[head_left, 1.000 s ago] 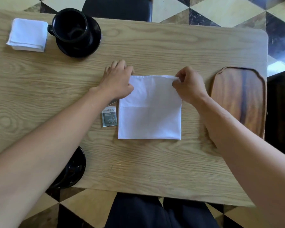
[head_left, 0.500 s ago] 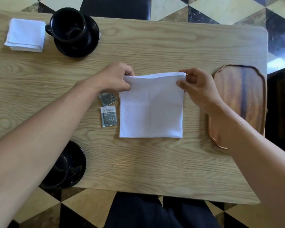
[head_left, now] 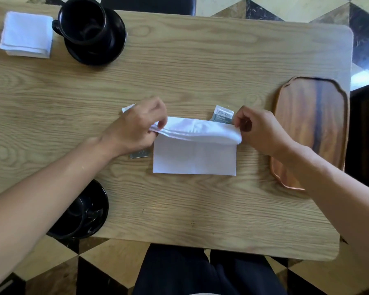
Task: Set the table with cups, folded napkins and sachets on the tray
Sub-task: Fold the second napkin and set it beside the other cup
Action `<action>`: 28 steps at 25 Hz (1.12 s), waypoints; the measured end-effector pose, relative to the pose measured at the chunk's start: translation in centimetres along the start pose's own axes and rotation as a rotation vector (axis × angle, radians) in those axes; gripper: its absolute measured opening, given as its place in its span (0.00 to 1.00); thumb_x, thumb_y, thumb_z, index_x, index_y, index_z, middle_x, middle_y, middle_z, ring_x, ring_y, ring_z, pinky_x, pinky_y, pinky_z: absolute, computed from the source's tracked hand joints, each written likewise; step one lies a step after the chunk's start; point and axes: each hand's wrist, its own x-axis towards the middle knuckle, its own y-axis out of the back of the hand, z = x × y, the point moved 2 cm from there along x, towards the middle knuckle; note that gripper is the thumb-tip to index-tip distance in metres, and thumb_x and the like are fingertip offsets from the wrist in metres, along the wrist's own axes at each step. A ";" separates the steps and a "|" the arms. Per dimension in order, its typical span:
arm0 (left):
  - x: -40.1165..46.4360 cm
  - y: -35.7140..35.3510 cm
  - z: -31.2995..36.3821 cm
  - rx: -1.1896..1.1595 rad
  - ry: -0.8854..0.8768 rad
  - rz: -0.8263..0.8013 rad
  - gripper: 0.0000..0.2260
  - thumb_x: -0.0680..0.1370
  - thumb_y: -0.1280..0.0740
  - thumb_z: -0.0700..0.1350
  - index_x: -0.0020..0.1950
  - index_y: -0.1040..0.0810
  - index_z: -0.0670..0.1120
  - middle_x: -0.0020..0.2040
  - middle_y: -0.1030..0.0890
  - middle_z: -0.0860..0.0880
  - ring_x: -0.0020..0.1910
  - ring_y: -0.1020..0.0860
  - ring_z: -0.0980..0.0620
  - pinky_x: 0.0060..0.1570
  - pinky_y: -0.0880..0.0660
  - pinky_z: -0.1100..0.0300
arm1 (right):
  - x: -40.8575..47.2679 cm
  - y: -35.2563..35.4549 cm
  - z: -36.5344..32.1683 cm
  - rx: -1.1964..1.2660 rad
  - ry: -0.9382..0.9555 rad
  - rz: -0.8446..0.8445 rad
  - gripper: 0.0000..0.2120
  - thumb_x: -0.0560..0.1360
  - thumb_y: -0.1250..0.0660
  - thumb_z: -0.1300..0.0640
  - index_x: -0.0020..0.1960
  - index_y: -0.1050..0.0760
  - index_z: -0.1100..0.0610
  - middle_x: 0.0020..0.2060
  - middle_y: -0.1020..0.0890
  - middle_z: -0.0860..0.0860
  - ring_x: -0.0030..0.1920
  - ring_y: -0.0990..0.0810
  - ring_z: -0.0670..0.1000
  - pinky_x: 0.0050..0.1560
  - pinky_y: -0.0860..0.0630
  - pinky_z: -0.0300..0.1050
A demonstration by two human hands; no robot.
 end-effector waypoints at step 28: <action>-6.2 -5.1 1.4 0.350 -0.331 0.020 0.07 0.75 0.30 0.29 0.42 0.17 0.38 0.51 0.17 0.35 0.58 0.19 0.31 0.63 0.27 0.34 | -4.7 -2.6 1.4 -0.481 0.614 -0.037 0.27 0.80 0.39 0.67 0.76 0.28 0.51 0.73 0.26 0.57 0.69 0.26 0.62 0.64 0.26 0.58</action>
